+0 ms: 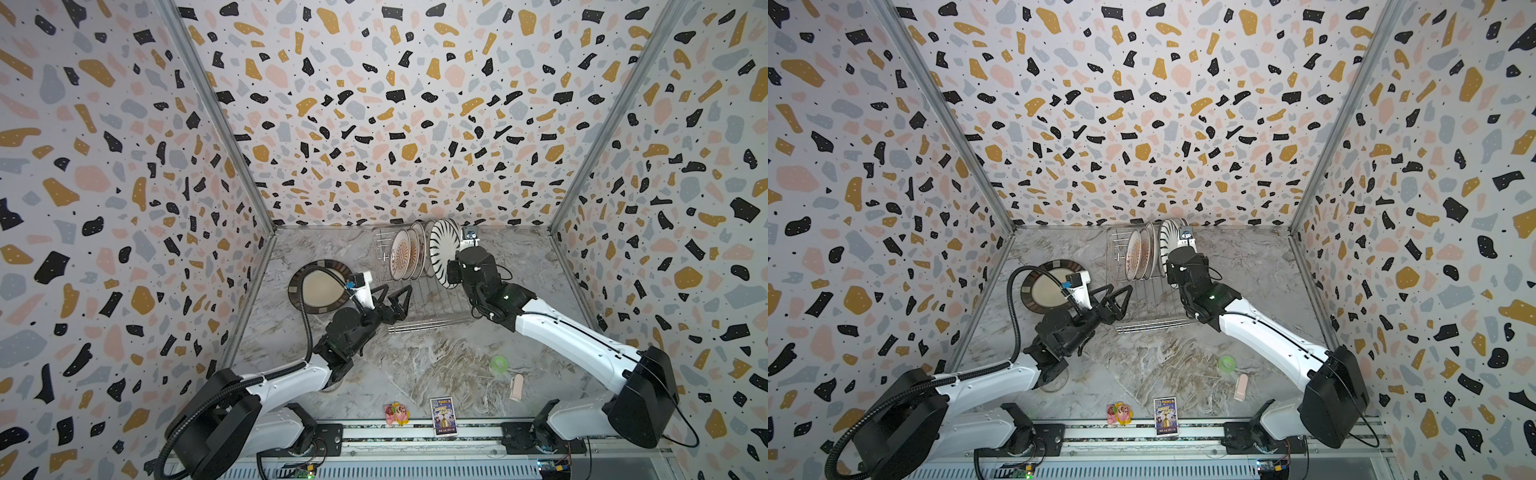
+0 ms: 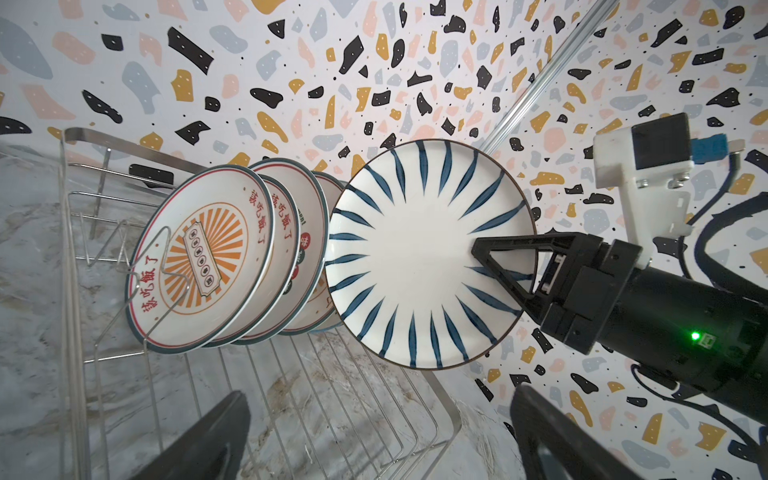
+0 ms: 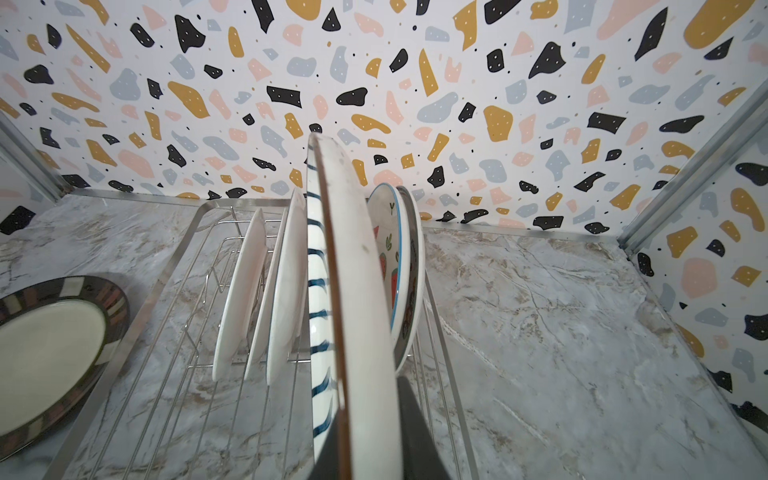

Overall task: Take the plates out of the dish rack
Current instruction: 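Lift the blue-striped plate out of the rack with the right gripper, then carry the plate toward the left gripper while the left gripper reaches for its rim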

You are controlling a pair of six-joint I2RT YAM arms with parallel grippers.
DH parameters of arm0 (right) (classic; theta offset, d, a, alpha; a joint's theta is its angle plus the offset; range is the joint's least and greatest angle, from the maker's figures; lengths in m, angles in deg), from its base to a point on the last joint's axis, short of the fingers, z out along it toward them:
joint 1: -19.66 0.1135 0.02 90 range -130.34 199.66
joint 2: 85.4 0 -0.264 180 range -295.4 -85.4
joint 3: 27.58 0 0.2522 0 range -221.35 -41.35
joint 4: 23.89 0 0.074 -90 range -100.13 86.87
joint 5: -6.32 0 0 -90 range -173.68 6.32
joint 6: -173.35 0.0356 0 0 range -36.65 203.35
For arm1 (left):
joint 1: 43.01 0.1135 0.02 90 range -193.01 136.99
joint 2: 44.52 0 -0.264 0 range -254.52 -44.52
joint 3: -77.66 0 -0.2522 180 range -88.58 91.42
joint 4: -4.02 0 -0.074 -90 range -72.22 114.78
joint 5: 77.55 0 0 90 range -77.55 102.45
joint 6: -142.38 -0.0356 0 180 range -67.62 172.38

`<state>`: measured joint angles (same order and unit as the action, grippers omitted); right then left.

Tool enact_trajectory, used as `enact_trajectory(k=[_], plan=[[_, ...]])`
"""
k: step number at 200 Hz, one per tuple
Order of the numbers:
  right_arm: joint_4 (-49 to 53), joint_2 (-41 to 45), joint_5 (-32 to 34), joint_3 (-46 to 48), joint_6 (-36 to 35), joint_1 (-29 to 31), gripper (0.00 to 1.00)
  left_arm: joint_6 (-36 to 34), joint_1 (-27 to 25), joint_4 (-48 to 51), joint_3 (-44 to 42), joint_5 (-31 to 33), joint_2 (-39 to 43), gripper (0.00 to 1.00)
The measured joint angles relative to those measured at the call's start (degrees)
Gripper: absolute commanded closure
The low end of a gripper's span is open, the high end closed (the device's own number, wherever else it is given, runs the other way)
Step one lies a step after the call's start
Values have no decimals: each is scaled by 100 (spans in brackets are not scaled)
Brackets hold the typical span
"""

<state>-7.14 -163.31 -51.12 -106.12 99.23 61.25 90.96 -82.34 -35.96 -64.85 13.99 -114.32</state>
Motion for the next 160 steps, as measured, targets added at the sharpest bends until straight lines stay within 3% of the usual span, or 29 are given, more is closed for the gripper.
enact_trajectory(k=[54, 160], plan=[[37, 848, -881, 708, 249, -476, 93, -20, -72, 2, 0, -26, -24, 0], [-444, 1670, -3864, 2179, 1305, -1971, 93, -48, -92, 15, 85, -680, -280, 0]])
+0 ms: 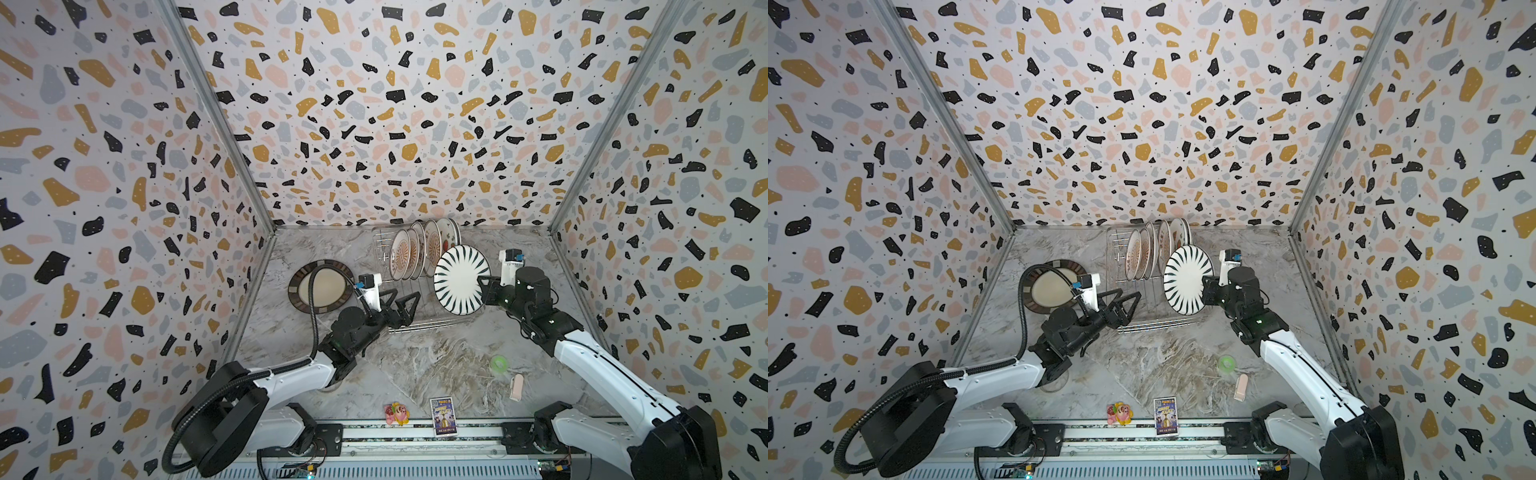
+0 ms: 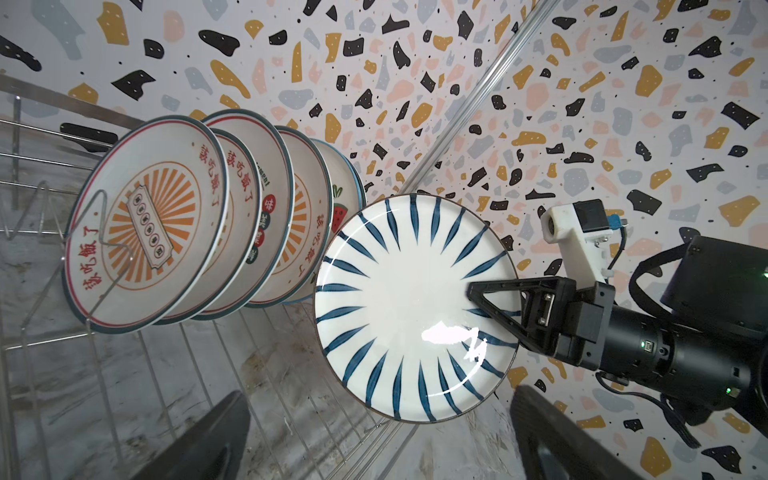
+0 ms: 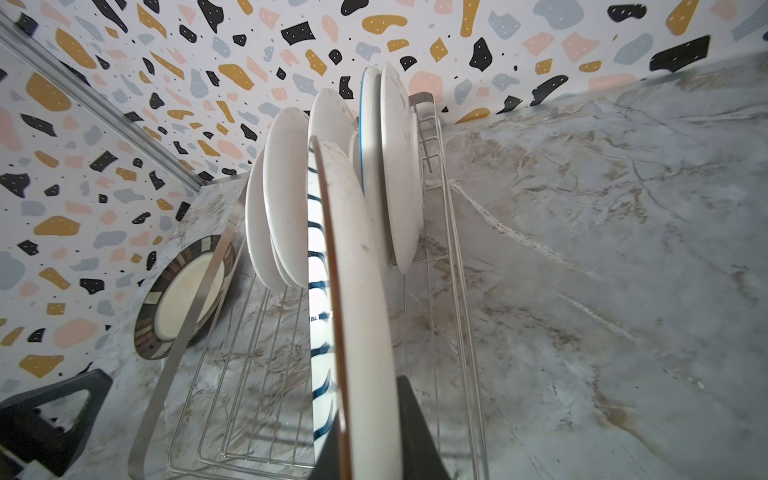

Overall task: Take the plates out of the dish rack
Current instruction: 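Carry the plate toward the left gripper while the left gripper reaches for its rim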

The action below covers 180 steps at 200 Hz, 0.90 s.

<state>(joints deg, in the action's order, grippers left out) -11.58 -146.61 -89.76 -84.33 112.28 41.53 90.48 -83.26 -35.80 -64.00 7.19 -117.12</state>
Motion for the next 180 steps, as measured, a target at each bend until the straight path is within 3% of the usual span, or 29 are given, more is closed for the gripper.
enact_trajectory(k=[82, 132, 160, 180], plan=[[-975, 35, -1727, 179, 673, -188, 93, 190, 446, -236, -2, -1080, -203, 0], [-1786, -291, -2645, 181, 1084, -188, 93, 651, 708, -946, -164, -1419, -245, 0], [-2297, -551, -3130, 234, 1360, -186, 93, 1025, 706, -1521, -164, -1510, -546, 7], [-2461, -634, -3318, 299, 1453, -175, 93, 1292, 708, -1878, -170, -1526, -798, 19]])
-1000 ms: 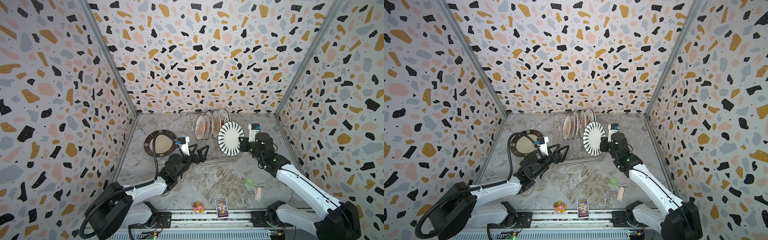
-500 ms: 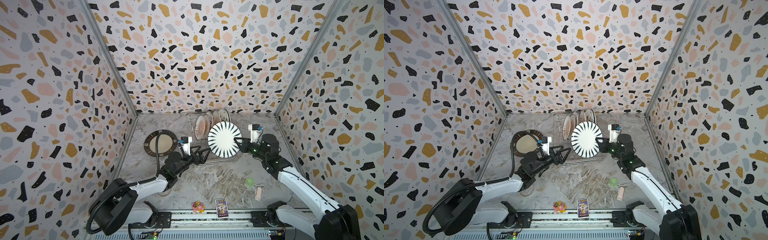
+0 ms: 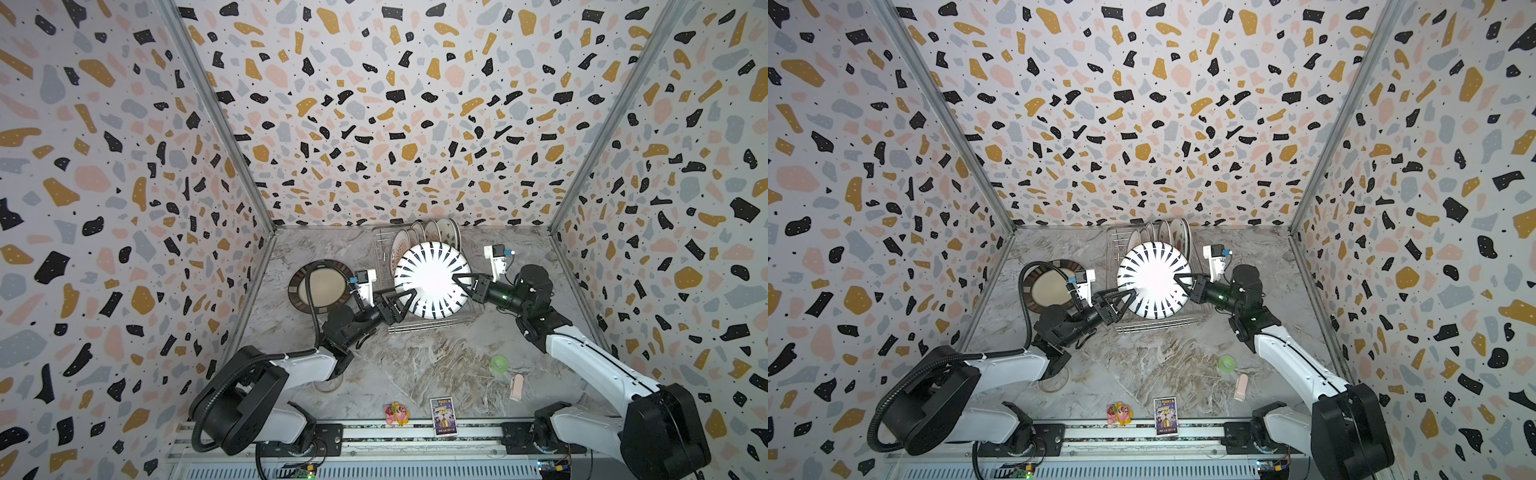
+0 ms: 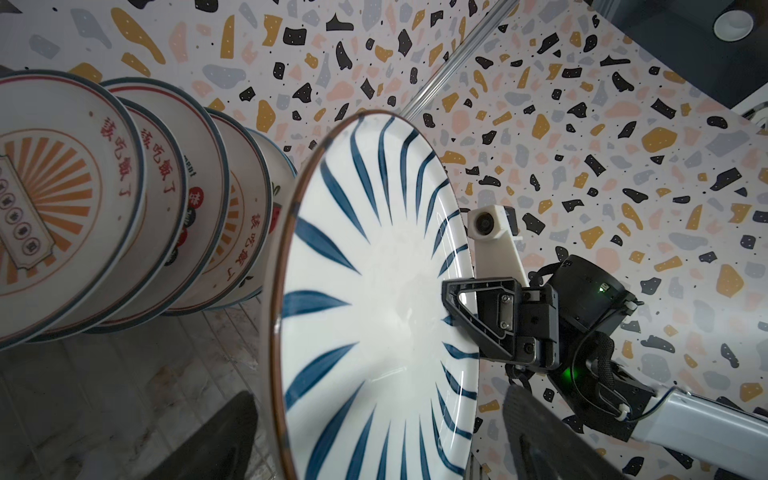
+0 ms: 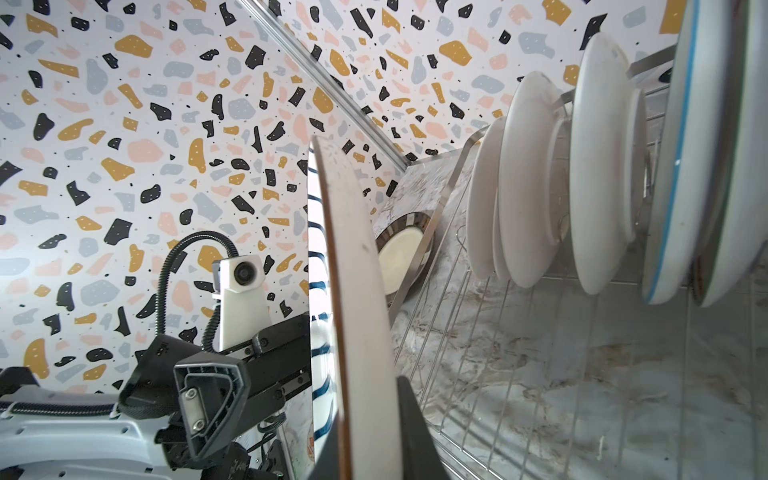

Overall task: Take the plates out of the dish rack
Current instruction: 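Carry the plate toward the left gripper while the left gripper reaches for its rim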

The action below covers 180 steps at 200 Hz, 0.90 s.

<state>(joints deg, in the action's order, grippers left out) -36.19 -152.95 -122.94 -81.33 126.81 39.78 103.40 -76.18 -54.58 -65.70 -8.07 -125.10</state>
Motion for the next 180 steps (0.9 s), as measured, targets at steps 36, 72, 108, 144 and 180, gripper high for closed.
enact_trajectory(k=[36, 72, 108, 144, 180], plan=[[-179, -66, -175, 74, 70, 2, 93, 474, -2, -522, -2, -48, -295, 41], [-407, -201, -341, 74, 166, 4, 93, 1049, 2, -1143, -57, -162, -595, 57], [-570, -249, -485, 74, 249, 11, 92, 1169, 2, -1099, -129, -90, -494, 81], [-750, -317, -568, 74, 260, 74, 89, 1141, -2, -739, -219, 48, -157, 85], [-997, -509, -584, 59, 284, 146, 88, 1158, -2, -389, -269, 254, 118, 93]])
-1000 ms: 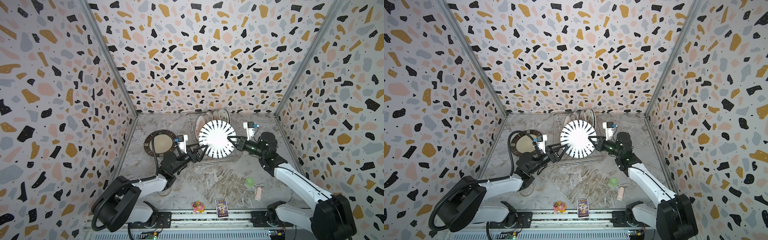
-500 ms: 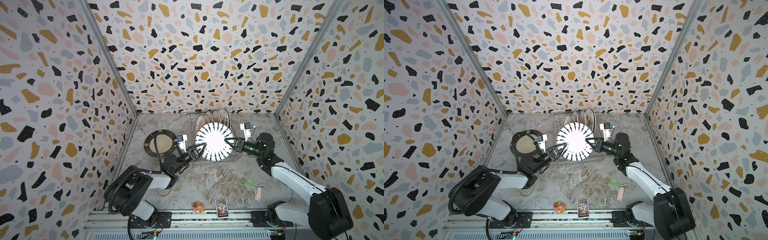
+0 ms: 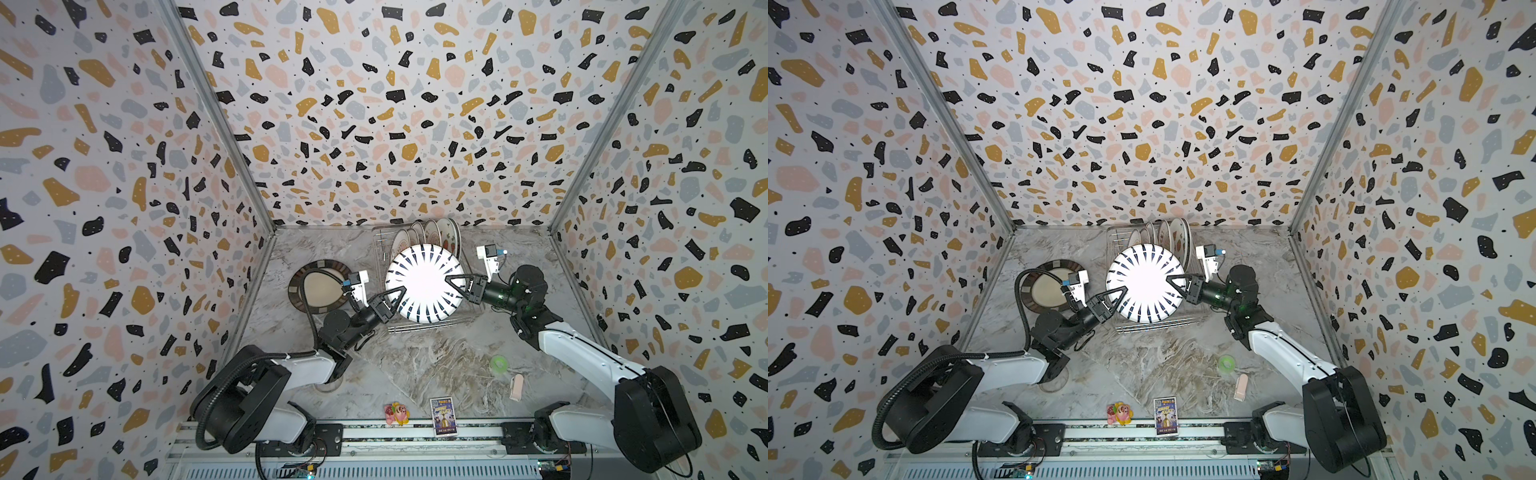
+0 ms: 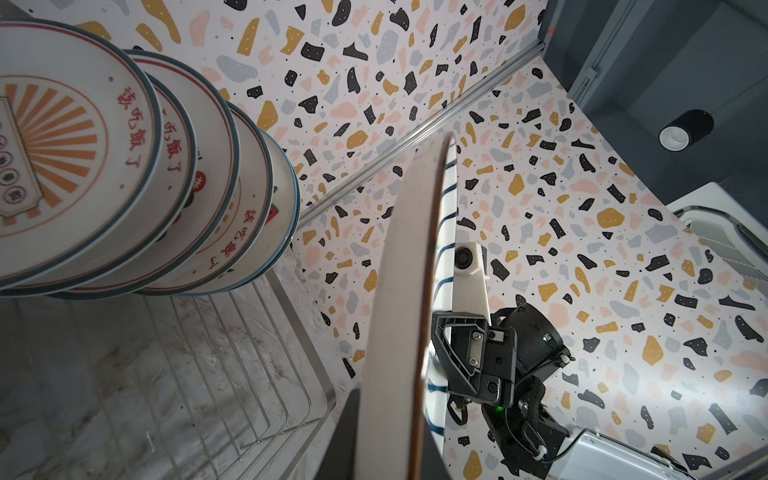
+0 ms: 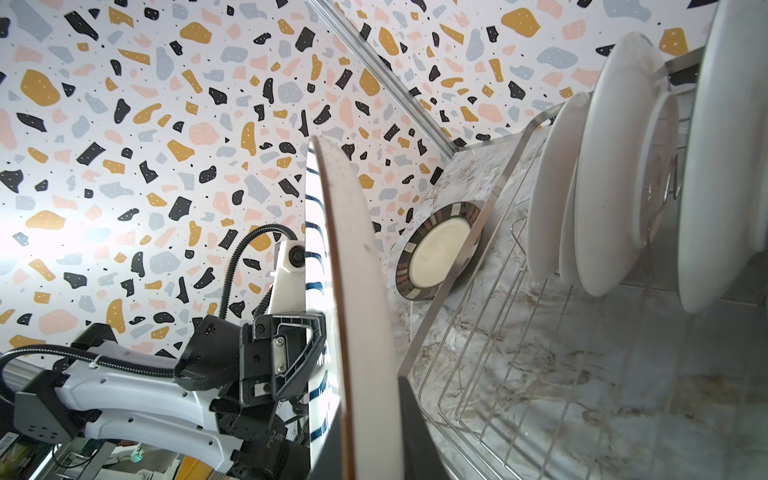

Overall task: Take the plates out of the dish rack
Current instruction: 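Close the left gripper on the blue-striped plate's rim beside the right gripper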

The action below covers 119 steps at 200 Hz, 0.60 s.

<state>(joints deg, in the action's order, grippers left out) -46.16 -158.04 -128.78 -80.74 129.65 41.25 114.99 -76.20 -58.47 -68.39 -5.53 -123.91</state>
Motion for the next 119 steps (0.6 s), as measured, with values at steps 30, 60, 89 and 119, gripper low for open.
enact_trajectory(k=[30, 60, 89, 119], plan=[[-57, -173, -31, -11, 52, 13, 83, 70, 2, 157, -59, 96, 61, 97], [79, -199, 151, -13, -140, 76, 76, 76, -33, 240, -59, 184, 74, 100], [225, -208, 278, -13, -337, 116, 70, 90, -63, 354, -59, 278, 68, 100], [238, -234, 289, -13, -439, 136, 49, 192, -68, 376, -59, 339, 0, 100]])
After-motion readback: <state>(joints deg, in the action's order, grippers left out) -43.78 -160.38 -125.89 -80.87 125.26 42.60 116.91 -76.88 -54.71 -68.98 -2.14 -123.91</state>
